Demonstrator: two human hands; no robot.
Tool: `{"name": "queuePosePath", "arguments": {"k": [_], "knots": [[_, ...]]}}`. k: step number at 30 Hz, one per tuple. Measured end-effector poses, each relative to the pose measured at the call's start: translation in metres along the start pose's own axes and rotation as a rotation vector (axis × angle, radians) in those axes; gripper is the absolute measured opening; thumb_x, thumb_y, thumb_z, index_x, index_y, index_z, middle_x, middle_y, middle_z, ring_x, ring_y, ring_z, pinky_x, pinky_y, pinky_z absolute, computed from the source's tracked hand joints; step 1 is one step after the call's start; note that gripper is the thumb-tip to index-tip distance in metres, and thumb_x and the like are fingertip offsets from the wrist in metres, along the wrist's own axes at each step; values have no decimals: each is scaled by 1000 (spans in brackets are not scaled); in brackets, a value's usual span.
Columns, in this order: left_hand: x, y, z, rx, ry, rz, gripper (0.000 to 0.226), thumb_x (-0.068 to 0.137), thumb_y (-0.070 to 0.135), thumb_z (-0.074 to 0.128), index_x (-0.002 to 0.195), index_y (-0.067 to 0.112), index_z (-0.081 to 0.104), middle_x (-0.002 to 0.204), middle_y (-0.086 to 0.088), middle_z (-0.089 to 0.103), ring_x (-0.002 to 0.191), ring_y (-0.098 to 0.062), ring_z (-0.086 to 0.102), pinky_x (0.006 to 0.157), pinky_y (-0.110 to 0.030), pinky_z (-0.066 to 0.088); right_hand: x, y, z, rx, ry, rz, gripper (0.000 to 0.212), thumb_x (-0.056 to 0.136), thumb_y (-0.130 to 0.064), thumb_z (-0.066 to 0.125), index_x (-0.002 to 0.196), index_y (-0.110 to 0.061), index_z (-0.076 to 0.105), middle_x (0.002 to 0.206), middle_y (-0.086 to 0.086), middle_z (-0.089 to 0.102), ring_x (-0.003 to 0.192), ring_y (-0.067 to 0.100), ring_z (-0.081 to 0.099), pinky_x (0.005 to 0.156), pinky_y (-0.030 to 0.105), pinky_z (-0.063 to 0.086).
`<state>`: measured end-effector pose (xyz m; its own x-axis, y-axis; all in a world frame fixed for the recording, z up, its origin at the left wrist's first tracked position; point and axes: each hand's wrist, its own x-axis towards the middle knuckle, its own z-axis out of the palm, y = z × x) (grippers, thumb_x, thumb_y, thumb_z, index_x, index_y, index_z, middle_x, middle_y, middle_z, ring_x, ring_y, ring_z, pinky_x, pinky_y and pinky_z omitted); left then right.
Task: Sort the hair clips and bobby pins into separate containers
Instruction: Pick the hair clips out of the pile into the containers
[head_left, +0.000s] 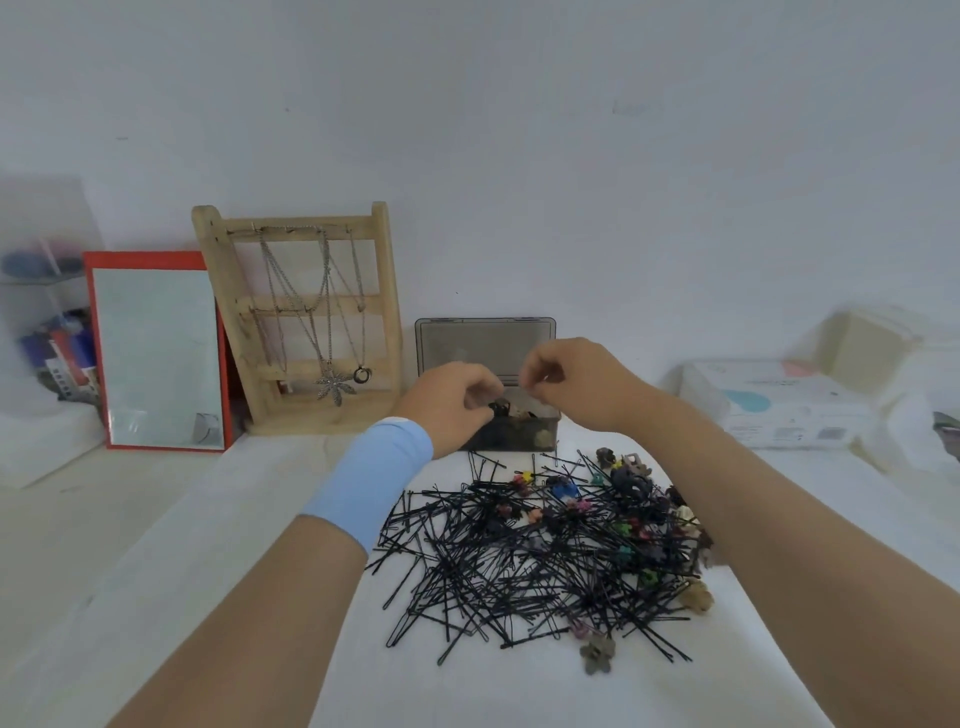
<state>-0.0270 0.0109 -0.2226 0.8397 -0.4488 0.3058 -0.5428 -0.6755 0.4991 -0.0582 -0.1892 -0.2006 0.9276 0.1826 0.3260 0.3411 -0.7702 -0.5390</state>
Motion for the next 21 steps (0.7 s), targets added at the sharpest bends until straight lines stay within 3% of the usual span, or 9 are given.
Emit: {"name": "queuePosePath", "arguments": {"k": [2, 5, 8, 10, 12, 18, 21], "knots": [[-10, 9, 1, 14, -88, 9, 22, 88, 20, 68, 88, 42, 65, 86, 23, 65, 78, 9, 58, 70, -10, 40, -14, -5, -6, -36, -77, -4, 26, 86, -6, 65, 78, -31, 66, 80, -13, 66, 63, -5, 60, 60, 8, 42], [-17, 23, 9, 56, -233, 16, 16, 85, 24, 71, 83, 40, 72, 79, 24, 65, 69, 12, 56, 63, -7, 36, -30, -4, -7, -172, -271, 32, 21, 85, -9, 69, 80, -29, 70, 81, -13, 67, 54, -19, 54, 52, 3, 39], [-19, 31, 24, 89, -338, 12, 10, 85, 28, 72, 89, 37, 76, 80, 26, 64, 68, 10, 55, 62, -7, 34, -39, 7, -2, -238, -349, 103, 16, 86, -12, 71, 90, -26, 76, 84, -17, 66, 59, -14, 57, 62, 6, 41], [-18, 34, 34, 81, -340, 0, 12, 86, 29, 72, 95, 36, 75, 85, 25, 64, 73, 8, 54, 68, -10, 37, -43, 15, -2, -249, -327, 147, 17, 85, -12, 73, 94, -26, 76, 86, -19, 65, 77, -5, 61, 74, 16, 44], [-15, 39, 41, 91, -329, 5, 18, 88, 31, 70, 106, 34, 73, 96, 19, 64, 80, 1, 55, 79, -20, 43, -45, 23, -6, -262, -312, 200, 17, 83, -15, 74, 95, -28, 75, 90, -15, 67, 86, 6, 63, 76, 21, 47], [-3, 62, 63, 195, -465, -6, 36, 89, 35, 67, 124, 29, 66, 124, 6, 63, 102, -17, 62, 93, -33, 51, -55, 45, -31, -163, -294, 242, 19, 80, -16, 74, 92, -30, 73, 96, -9, 73, 81, 5, 67, 72, 21, 53], [7, 71, 65, 223, -489, -15, 36, 91, 35, 64, 126, 27, 65, 123, 6, 65, 104, -16, 62, 94, -31, 49, -60, 54, -37, -183, -369, 270, 21, 79, -23, 78, 98, -33, 74, 95, -14, 72, 83, 3, 66, 71, 20, 49]]}}
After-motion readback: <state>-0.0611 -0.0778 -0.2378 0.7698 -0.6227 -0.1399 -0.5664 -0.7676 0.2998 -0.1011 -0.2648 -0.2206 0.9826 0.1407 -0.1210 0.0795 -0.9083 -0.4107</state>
